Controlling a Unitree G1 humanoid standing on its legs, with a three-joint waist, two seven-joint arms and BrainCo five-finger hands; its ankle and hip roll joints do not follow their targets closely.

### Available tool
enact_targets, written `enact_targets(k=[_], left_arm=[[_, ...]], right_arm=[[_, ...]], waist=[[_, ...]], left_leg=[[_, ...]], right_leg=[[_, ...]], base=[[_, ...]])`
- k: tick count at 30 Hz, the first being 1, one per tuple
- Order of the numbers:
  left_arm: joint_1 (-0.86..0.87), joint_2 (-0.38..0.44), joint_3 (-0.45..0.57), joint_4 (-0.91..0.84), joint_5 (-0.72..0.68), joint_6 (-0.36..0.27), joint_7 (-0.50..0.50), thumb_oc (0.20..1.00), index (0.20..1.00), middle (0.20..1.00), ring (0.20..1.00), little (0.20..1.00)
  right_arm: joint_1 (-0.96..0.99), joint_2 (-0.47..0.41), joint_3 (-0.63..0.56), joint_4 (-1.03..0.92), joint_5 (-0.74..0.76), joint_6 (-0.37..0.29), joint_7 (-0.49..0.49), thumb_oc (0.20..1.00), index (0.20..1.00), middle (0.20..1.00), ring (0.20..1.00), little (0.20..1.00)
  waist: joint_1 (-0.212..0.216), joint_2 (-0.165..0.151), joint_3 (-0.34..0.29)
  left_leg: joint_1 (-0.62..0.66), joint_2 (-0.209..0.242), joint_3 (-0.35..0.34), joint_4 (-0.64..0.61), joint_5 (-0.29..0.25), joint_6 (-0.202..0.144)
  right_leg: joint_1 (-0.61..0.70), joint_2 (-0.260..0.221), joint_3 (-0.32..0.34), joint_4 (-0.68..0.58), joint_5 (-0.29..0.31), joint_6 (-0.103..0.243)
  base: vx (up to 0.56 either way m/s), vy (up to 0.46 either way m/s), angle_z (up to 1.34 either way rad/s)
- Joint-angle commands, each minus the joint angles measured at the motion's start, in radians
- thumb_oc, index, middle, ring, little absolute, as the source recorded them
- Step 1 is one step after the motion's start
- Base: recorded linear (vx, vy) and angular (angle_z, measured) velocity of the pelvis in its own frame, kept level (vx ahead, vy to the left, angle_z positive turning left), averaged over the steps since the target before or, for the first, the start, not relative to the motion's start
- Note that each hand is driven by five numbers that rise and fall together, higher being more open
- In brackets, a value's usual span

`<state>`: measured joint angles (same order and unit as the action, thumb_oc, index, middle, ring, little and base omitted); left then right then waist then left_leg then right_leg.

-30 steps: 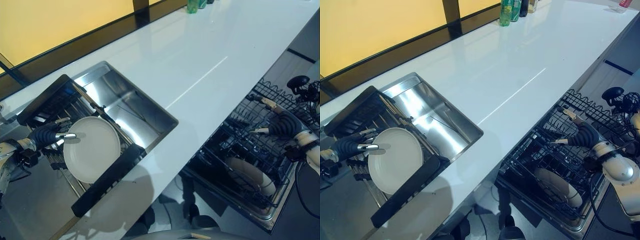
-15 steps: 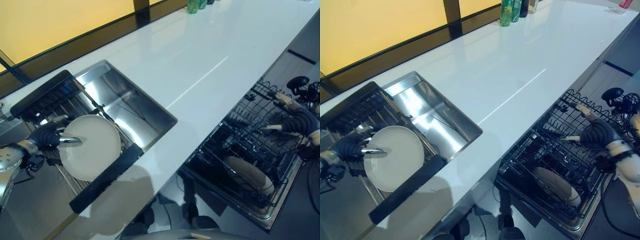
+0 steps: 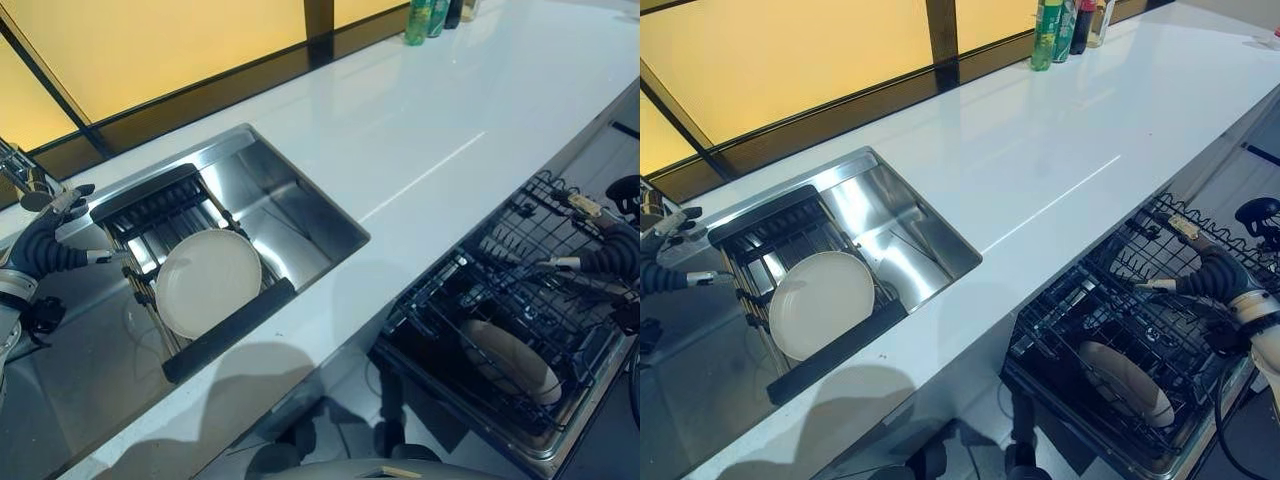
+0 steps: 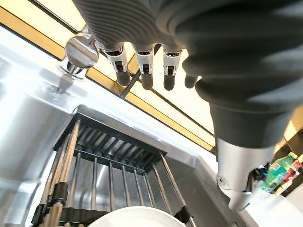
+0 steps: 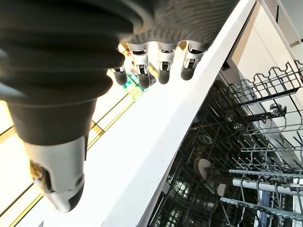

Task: Pick up plates and place into dishwasher.

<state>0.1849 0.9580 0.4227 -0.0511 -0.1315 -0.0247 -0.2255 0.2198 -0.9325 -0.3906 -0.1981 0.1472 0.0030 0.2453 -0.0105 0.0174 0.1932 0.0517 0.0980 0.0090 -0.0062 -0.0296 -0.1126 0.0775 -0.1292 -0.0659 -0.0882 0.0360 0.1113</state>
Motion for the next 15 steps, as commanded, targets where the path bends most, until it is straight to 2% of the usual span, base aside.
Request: enact_targets(k=[1, 7, 15], left_arm=[[-0.015, 0.048, 0.056, -0.021, -0.006, -0.047, -0.019, 1.0, 1.0, 1.0, 1.0, 1.0], [-0.028, 0.045, 0.007, -0.038, -0.018, -0.074, -0.06, 1.0, 1.0, 1.0, 1.0, 1.0], [-0.243, 0.089, -0.21, 0.069, -0.055, -0.07, -0.012, 1.0, 1.0, 1.0, 1.0, 1.0]], right_arm=[[-0.031, -0.012, -0.023, -0.065, -0.009, -0.027, -0.019, 1.0, 1.0, 1.0, 1.0, 1.0], [-0.031, -0.02, -0.015, -0.061, -0.009, -0.031, -0.019, 1.0, 1.0, 1.0, 1.0, 1.0], [-0.15, -0.071, 0.083, -0.004, -0.003, -0.036, -0.063, 1.0, 1.0, 1.0, 1.0, 1.0]], waist=[[-0.006, -0.014, -0.023], [-0.019, -0.007, -0.01], [-0.057, -0.004, 0.065]], left_leg=[[-0.084, 0.015, -0.011, 0.072, -0.017, 0.013], [-0.093, 0.015, -0.005, 0.082, -0.014, 0.012], [-0.149, 0.016, 0.009, 0.107, -0.001, 0.013]], right_leg=[[-0.074, -0.062, -0.007, 0.166, -0.093, 0.054], [-0.089, -0.062, 0.004, 0.177, -0.091, 0.055], [-0.151, -0.06, 0.041, 0.198, -0.076, 0.056]], base=[[0.0, 0.0, 0.0], [0.0, 0.005, 0.0], [-0.08, 0.031, -0.03]])
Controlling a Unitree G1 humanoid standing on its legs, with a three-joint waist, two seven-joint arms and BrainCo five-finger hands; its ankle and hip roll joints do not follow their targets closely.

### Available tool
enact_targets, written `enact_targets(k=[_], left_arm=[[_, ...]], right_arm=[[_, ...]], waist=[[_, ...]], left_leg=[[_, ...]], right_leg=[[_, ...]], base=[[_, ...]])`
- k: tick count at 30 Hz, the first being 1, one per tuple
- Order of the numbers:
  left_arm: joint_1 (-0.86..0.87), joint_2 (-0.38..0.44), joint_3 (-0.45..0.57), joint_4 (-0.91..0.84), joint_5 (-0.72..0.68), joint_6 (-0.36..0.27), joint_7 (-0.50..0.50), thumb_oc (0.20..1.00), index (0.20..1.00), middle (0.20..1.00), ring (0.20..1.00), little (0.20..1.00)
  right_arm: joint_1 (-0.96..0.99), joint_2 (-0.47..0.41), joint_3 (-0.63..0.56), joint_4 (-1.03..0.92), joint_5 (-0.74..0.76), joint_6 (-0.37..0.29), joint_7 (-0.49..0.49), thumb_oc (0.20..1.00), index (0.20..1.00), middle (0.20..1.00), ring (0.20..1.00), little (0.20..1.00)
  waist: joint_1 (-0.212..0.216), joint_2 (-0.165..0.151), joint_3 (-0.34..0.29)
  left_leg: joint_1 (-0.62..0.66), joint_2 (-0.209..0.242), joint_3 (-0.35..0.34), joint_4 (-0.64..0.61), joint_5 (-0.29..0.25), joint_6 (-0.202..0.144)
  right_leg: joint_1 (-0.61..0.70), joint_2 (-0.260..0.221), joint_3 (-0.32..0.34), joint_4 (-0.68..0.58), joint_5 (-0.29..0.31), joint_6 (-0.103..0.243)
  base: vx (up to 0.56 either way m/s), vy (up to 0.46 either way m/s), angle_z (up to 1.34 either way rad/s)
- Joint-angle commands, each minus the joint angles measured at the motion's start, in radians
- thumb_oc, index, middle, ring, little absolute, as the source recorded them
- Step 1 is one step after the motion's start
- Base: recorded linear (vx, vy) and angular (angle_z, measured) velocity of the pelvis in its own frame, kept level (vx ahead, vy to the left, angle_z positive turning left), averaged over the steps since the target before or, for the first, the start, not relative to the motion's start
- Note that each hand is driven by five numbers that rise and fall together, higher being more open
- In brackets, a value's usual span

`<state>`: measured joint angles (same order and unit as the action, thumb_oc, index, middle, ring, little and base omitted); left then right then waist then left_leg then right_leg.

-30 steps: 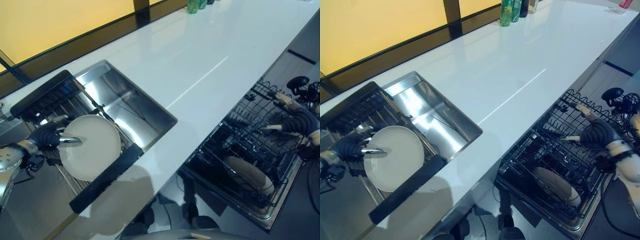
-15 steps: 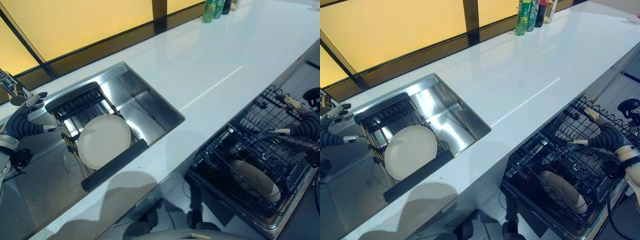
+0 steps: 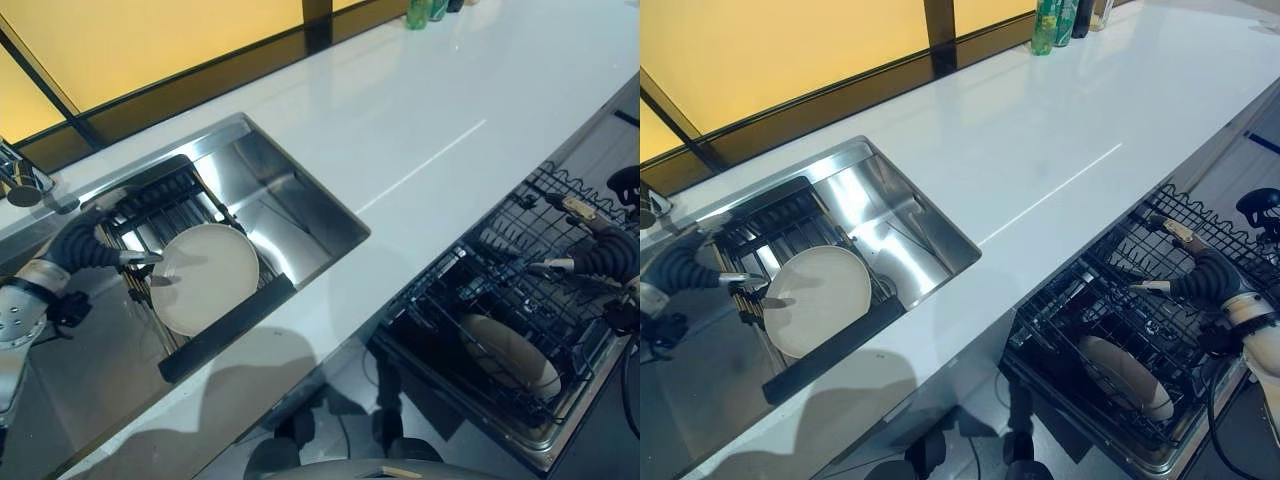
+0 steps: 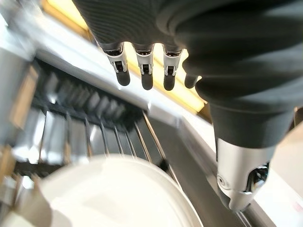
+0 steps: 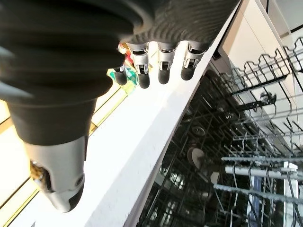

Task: Pick up plates and place into dishwasher.

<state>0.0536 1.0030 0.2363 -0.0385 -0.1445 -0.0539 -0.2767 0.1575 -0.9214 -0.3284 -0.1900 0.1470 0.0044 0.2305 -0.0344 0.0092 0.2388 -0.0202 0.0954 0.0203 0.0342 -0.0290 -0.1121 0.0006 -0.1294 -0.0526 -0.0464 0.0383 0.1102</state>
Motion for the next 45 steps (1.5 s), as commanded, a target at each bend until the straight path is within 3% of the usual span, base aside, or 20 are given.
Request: enact_targets(k=[1, 15, 19, 21, 30, 33, 45], left_arm=[[-0.135, 0.051, -0.048, 0.066, -0.043, -0.039, 0.042, 1.0, 1.0, 1.0, 1.0, 1.0], [-0.339, 0.067, -0.255, 0.297, -0.093, -0.063, 0.065, 1.0, 1.0, 1.0, 1.0, 1.0], [-0.346, 0.101, -0.282, 0.318, -0.069, 0.004, -0.029, 1.0, 1.0, 1.0, 1.0, 1.0], [-0.329, 0.126, -0.285, 0.311, -0.051, 0.077, -0.086, 1.0, 1.0, 1.0, 1.0, 1.0], [-0.26, 0.203, -0.267, 0.322, 0.0, 0.206, -0.306, 1.0, 1.0, 1.0, 1.0, 1.0], [-0.248, 0.225, -0.278, 0.326, 0.033, 0.224, -0.386, 1.0, 1.0, 1.0, 1.0, 1.0], [-0.187, 0.245, -0.212, 0.294, -0.008, 0.236, -0.395, 1.0, 1.0, 1.0, 1.0, 1.0]], right_arm=[[-0.1, -0.085, 0.031, -0.009, -0.004, -0.04, -0.058, 1.0, 1.0, 1.0, 1.0, 1.0], [-0.236, -0.131, 0.138, 0.049, 0.001, -0.076, -0.1, 1.0, 1.0, 1.0, 1.0, 1.0], [-0.256, -0.143, 0.146, 0.059, -0.002, -0.077, -0.105, 1.0, 1.0, 1.0, 1.0, 1.0], [-0.249, -0.158, 0.136, 0.055, 0.008, -0.075, -0.105, 1.0, 1.0, 1.0, 1.0, 1.0], [-0.224, -0.213, 0.105, 0.064, 0.044, -0.097, -0.098, 1.0, 1.0, 1.0, 1.0, 1.0], [-0.232, -0.23, 0.108, 0.073, 0.052, -0.099, -0.1, 1.0, 1.0, 1.0, 1.0, 1.0], [-0.182, -0.251, 0.058, 0.062, 0.084, -0.105, -0.094, 1.0, 1.0, 1.0, 1.0, 1.0]], waist=[[-0.037, 0.004, 0.03], [-0.073, 0.005, 0.115], [-0.072, 0.012, 0.124], [-0.069, 0.015, 0.124], [-0.063, 0.033, 0.121], [-0.059, 0.038, 0.125], [-0.055, 0.036, 0.116]], left_leg=[[-0.086, 0.018, 0.0, 0.07, 0.001, 0.013], [-0.147, 0.0, 0.019, 0.085, 0.018, 0.021], [-0.151, -0.004, 0.016, 0.086, 0.017, 0.022], [-0.149, -0.008, 0.011, 0.083, 0.017, 0.024], [-0.136, -0.013, 0.004, 0.073, 0.015, 0.023], [-0.136, -0.014, 0.0, 0.071, 0.017, 0.023], [-0.13, -0.018, -0.004, 0.054, 0.017, 0.026]], right_leg=[[-0.082, -0.059, 0.032, 0.156, -0.075, 0.057], [-0.15, -0.06, 0.068, 0.169, -0.047, 0.048], [-0.154, -0.062, 0.063, 0.172, -0.048, 0.044], [-0.15, -0.063, 0.058, 0.169, -0.047, 0.044], [-0.129, -0.07, 0.034, 0.151, -0.048, 0.041], [-0.127, -0.071, 0.028, 0.147, -0.046, 0.04], [-0.127, -0.074, 0.019, 0.138, -0.044, 0.04]], base=[[-0.12, 0.027, -0.08], [-0.04, 0.036, -0.07], [-0.01, 0.008, 0.0], [0.0, 0.0, 0.0], [0.0, 0.0, 0.0], [-0.04, 0.019, 0.02], [-0.01, 0.002, 0.01]])
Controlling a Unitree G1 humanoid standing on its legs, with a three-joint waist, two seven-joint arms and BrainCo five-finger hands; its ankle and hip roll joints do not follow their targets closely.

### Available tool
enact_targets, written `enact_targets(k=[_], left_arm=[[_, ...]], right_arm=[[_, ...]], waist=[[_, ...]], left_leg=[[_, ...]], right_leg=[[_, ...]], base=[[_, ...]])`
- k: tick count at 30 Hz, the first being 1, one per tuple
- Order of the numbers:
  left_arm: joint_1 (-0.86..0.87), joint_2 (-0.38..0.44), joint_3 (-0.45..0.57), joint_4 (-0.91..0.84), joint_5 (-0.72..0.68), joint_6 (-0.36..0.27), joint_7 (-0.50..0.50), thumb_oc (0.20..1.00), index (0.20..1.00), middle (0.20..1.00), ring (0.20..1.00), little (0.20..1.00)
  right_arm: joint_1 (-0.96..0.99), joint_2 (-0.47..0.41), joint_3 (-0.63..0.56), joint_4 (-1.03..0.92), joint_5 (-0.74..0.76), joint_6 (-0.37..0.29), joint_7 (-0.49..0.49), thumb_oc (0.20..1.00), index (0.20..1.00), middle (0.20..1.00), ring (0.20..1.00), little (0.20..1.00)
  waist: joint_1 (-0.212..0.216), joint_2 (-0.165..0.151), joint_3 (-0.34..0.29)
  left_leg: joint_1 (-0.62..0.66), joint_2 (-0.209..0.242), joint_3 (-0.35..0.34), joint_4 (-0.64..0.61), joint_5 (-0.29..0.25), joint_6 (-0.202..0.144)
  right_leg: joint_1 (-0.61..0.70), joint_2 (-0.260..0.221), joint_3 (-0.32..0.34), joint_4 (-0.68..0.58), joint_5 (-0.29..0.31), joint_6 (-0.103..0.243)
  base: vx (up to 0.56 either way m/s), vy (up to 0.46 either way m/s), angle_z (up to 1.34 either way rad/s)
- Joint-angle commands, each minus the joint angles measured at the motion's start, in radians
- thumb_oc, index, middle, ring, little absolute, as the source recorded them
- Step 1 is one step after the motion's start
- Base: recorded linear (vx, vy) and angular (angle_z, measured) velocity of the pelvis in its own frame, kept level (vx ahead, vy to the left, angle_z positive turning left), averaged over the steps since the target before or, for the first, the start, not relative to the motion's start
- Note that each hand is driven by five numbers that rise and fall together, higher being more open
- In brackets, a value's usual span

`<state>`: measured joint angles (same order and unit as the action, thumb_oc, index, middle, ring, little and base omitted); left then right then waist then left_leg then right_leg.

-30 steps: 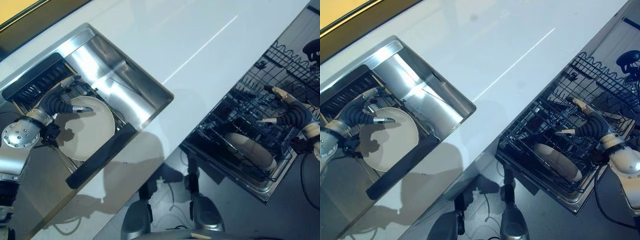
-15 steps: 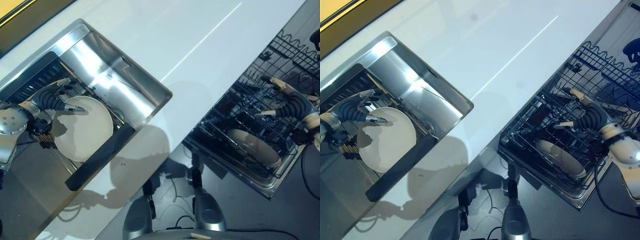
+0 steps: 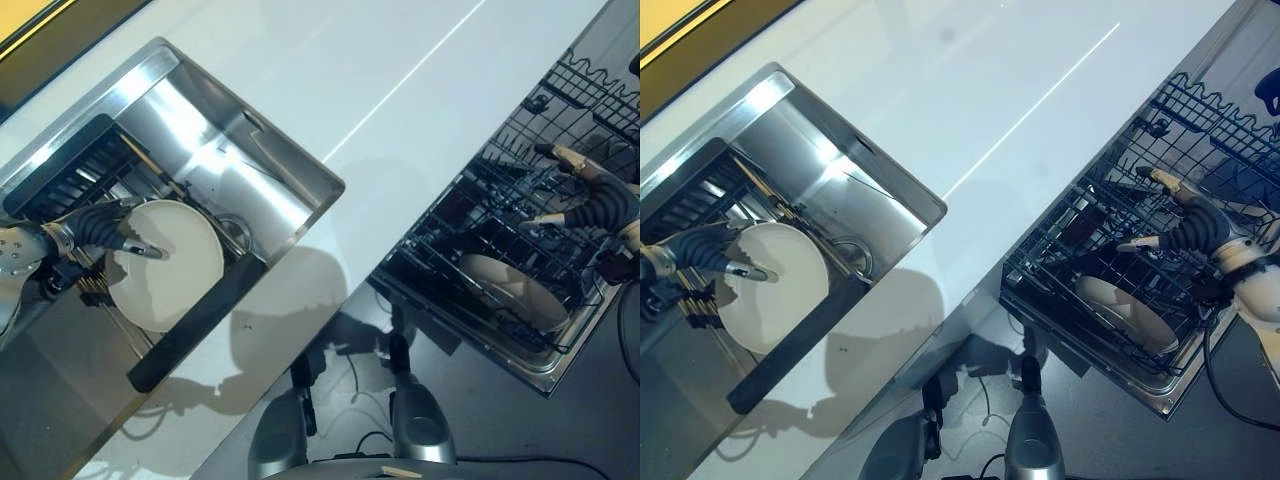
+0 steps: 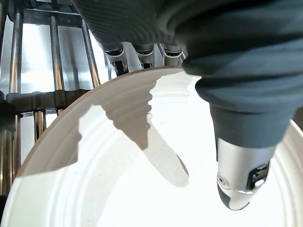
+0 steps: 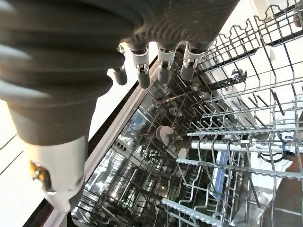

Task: Pick up plates and place into dishwasher.

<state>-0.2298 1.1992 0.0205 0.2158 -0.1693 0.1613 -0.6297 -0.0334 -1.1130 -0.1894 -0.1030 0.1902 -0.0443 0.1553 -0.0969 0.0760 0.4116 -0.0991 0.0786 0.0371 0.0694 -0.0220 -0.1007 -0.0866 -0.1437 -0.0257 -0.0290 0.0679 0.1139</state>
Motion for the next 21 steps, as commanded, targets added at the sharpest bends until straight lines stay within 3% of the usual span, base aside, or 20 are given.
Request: enact_targets(k=[1, 5, 8, 9, 10, 13, 21], left_arm=[[0.089, 0.046, -0.004, 0.04, 0.018, 0.018, -0.042, 1.0, 1.0, 1.0, 1.0, 1.0], [0.068, 0.05, -0.023, 0.039, 0.0, 0.002, -0.043, 1.0, 1.0, 1.0, 1.0, 1.0], [0.062, 0.059, -0.02, 0.006, -0.098, -0.024, -0.066, 1.0, 1.0, 1.0, 1.0, 1.0], [0.063, 0.059, -0.017, -0.011, -0.143, -0.033, -0.082, 0.482, 0.482, 0.482, 0.482, 0.482], [0.064, 0.056, -0.014, -0.039, -0.219, -0.043, -0.108, 0.2, 0.2, 0.2, 0.2, 0.2], [0.052, 0.038, -0.029, -0.099, -0.326, -0.079, -0.152, 0.2, 0.2, 0.2, 0.2, 0.2], [0.032, 0.056, -0.077, -0.165, -0.372, -0.132, -0.126, 0.2, 0.2, 0.2, 0.2, 0.2]], right_arm=[[0.004, -0.061, -0.078, -0.021, 0.043, -0.058, -0.02, 1.0, 1.0, 1.0, 1.0, 1.0], [-0.01, -0.066, -0.069, -0.016, 0.05, -0.053, -0.024, 1.0, 1.0, 1.0, 1.0, 1.0], [0.005, -0.071, -0.076, -0.032, 0.061, -0.046, -0.033, 1.0, 1.0, 1.0, 1.0, 1.0], [0.012, -0.072, -0.081, -0.034, 0.064, -0.048, -0.032, 1.0, 1.0, 1.0, 1.0, 1.0], [0.021, -0.071, -0.085, -0.036, 0.064, -0.052, -0.032, 1.0, 1.0, 1.0, 1.0, 1.0], [0.02, -0.057, -0.074, -0.024, 0.047, -0.072, -0.031, 1.0, 1.0, 1.0, 1.0, 1.0], [0.012, -0.07, -0.047, -0.031, 0.064, -0.058, -0.041, 1.0, 1.0, 1.0, 1.0, 1.0]], waist=[[0.008, -0.031, -0.056], [0.008, -0.031, -0.055], [0.006, -0.033, -0.057], [0.005, -0.034, -0.058], [0.004, -0.034, -0.061], [0.003, -0.031, -0.067], [0.01, -0.029, -0.096]], left_leg=[[-0.053, -0.001, -0.021, 0.019, 0.01, 0.015], [-0.053, -0.004, -0.02, 0.012, 0.012, 0.017], [-0.049, -0.007, -0.019, 0.004, 0.012, 0.019], [-0.047, -0.007, -0.018, 0.002, 0.012, 0.019], [-0.044, -0.007, -0.017, 0.0, 0.012, 0.019], [-0.04, -0.008, -0.013, 0.001, 0.008, 0.019], [-0.019, -0.011, -0.017, -0.014, 0.006, 0.021]], right_leg=[[-0.041, -0.059, -0.007, 0.121, -0.074, 0.036], [-0.043, -0.06, -0.006, 0.119, -0.072, 0.037], [-0.043, -0.06, -0.005, 0.115, -0.069, 0.038], [-0.042, -0.061, -0.005, 0.114, -0.069, 0.038], [-0.041, -0.061, -0.005, 0.115, -0.069, 0.038], [-0.037, -0.063, -0.007, 0.115, -0.07, 0.038], [-0.021, -0.06, -0.012, 0.108, -0.072, 0.038]], base=[[-0.03, 0.005, 0.05], [-0.03, 0.001, 0.06], [0.0, 0.0, 0.0], [0.0, 0.0, 0.0], [0.0, 0.0, 0.0], [0.0, 0.008, 0.01], [0.0, 0.006, 0.01]])
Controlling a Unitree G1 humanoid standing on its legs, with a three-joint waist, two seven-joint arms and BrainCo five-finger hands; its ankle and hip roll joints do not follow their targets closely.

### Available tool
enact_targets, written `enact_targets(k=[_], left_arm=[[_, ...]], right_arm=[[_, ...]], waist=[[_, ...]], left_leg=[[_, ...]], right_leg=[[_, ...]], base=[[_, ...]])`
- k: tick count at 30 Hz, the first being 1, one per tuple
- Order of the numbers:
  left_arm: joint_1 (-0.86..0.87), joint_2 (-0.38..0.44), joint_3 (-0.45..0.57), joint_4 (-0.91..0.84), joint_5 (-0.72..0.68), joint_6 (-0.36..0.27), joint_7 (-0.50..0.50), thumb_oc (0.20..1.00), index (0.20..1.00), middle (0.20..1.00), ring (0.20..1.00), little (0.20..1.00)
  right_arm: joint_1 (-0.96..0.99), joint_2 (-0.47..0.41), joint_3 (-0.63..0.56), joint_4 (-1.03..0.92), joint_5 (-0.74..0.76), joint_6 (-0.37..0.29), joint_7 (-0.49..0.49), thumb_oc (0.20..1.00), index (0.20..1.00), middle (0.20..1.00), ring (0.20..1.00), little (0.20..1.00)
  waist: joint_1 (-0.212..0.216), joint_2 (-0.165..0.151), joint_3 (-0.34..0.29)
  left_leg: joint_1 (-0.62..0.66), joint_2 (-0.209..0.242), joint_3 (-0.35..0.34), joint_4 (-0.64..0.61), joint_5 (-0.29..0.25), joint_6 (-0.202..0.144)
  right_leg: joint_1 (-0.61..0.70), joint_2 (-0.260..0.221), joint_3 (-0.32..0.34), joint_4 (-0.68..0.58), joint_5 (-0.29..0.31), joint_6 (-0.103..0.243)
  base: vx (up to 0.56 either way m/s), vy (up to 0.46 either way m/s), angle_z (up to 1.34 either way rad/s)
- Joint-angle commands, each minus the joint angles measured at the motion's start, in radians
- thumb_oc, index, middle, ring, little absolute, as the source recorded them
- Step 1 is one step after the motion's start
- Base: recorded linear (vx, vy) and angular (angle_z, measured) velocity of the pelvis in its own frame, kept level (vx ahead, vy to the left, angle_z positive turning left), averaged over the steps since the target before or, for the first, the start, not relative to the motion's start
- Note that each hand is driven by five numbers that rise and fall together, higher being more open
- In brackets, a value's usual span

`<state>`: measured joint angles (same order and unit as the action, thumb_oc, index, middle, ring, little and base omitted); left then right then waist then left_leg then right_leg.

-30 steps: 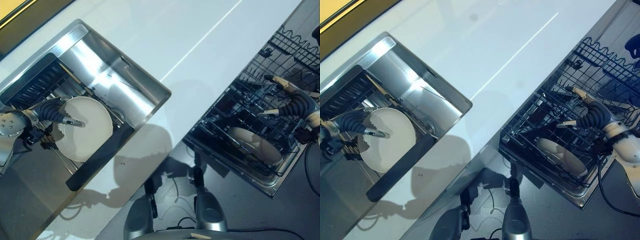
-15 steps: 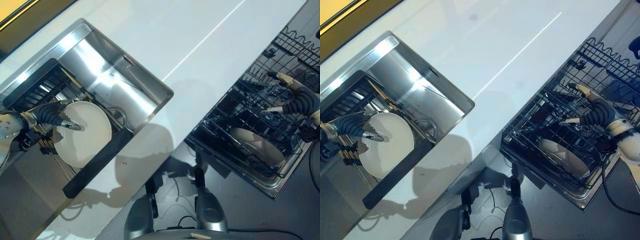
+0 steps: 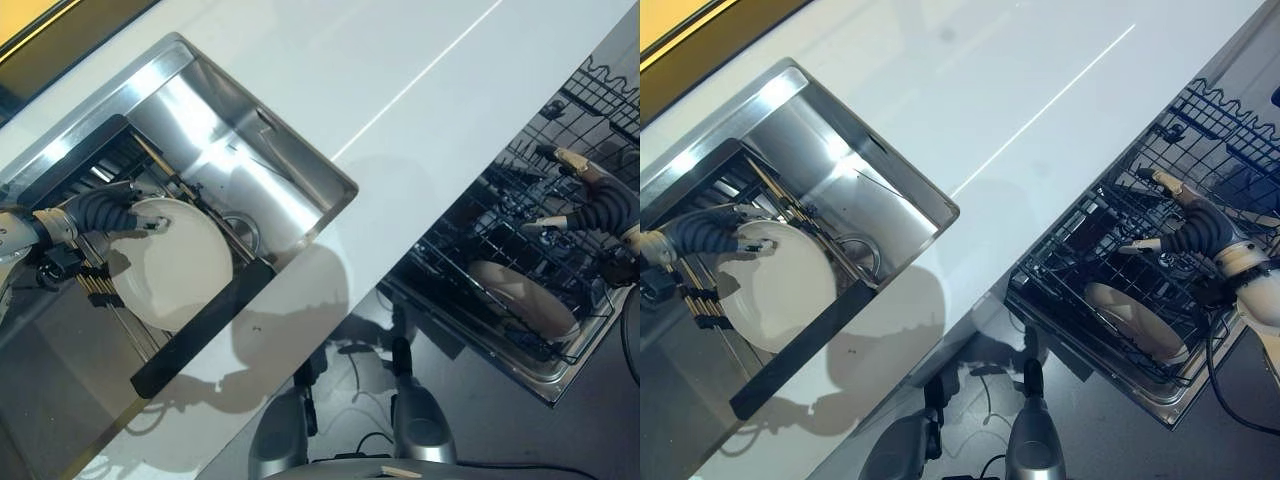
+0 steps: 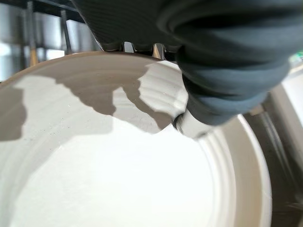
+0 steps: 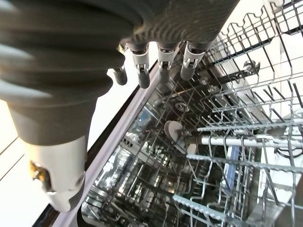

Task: Pick up plates and place into dishwasher.

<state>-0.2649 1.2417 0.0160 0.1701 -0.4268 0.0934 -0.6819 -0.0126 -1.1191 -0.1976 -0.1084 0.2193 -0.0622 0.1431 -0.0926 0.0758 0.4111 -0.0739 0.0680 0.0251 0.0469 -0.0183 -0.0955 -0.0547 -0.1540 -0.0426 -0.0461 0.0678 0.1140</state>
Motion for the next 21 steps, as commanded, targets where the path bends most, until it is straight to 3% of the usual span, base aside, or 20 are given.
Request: enact_targets(k=[1, 14, 16, 21], left_arm=[[0.073, 0.012, -0.069, -0.129, -0.114, -0.067, -0.072, 0.2, 0.2, 0.2, 0.2, 0.2], [0.199, 0.01, 0.039, -0.19, -0.124, -0.061, -0.106, 0.2, 0.2, 0.2, 0.2, 0.2], [0.228, 0.005, 0.064, -0.193, -0.091, -0.067, -0.066, 0.2, 0.2, 0.2, 0.2, 0.2], [0.294, -0.028, 0.179, -0.178, -0.048, -0.11, 0.168, 0.2, 0.2, 0.2, 0.2, 0.2]], right_arm=[[-0.003, -0.063, -0.043, -0.028, 0.038, -0.039, -0.028, 1.0, 1.0, 1.0, 1.0, 1.0], [0.074, -0.032, -0.085, -0.046, 0.039, -0.038, -0.009, 1.0, 1.0, 1.0, 1.0, 1.0], [0.087, -0.026, -0.089, -0.05, 0.037, -0.037, -0.006, 1.0, 1.0, 1.0, 1.0, 1.0], [0.126, -0.006, -0.126, -0.067, 0.038, -0.031, 0.018, 1.0, 1.0, 1.0, 1.0, 1.0]], waist=[[0.007, -0.03, -0.101], [0.035, -0.037, -0.188], [0.041, -0.038, -0.203], [0.059, -0.05, -0.242]], left_leg=[[-0.041, 0.0, -0.007, 0.007, 0.002, 0.017], [0.013, 0.004, -0.028, -0.017, -0.011, 0.017], [0.023, 0.005, -0.031, -0.022, -0.013, 0.017], [0.049, 0.009, -0.041, -0.035, -0.016, 0.016]], right_leg=[[-0.049, -0.05, 0.003, 0.124, -0.072, 0.037], [0.009, -0.045, -0.022, 0.101, -0.083, 0.042], [0.019, -0.044, -0.025, 0.098, -0.085, 0.043], [0.048, -0.043, -0.038, 0.089, -0.095, 0.047]], base=[[0.02, -0.029, 0.05], [0.03, -0.024, 0.06], [0.05, -0.017, 0.01], [0.05, -0.021, 0.0]])
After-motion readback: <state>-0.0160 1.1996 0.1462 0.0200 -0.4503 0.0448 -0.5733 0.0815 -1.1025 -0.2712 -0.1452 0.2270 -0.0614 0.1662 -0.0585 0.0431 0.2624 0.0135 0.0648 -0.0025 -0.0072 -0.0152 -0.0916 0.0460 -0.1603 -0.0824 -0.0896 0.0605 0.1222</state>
